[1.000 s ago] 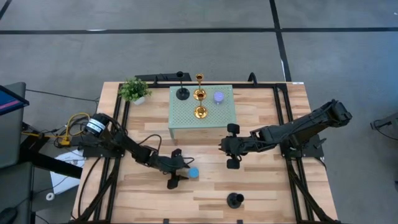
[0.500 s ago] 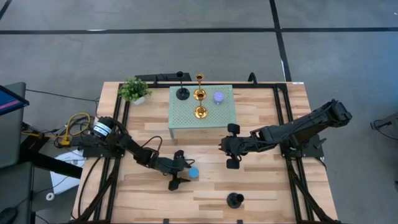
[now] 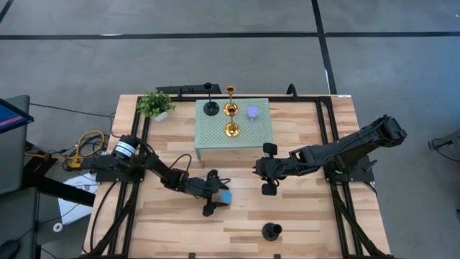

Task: Pick & Place candle stick holders
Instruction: Put the blue scented candle on the shelf

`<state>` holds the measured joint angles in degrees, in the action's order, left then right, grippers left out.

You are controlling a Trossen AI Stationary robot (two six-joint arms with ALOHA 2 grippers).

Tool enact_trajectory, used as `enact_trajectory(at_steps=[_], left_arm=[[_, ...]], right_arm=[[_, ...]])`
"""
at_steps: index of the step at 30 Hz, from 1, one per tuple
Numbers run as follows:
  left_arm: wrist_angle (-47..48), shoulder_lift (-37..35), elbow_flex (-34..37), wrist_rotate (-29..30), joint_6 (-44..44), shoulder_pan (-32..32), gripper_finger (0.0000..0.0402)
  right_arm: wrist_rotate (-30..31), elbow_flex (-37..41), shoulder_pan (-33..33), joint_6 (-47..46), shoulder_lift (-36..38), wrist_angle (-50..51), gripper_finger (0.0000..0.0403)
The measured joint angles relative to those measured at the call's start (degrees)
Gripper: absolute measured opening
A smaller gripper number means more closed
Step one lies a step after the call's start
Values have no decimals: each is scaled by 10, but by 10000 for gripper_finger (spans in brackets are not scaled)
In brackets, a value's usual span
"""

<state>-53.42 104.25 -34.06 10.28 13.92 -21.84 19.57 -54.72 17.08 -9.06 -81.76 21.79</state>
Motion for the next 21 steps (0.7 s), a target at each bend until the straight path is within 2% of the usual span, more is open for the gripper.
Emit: enact_trajectory(at_steps=[11, 21], left_arm=[[-7, 20, -12, -9, 3, 1, 319], [-6, 10, -12, -15, 5, 1, 243]], right_arm=[[0, 0, 0, 0, 0, 0, 60], [0, 0, 0, 0, 0, 1, 60]])
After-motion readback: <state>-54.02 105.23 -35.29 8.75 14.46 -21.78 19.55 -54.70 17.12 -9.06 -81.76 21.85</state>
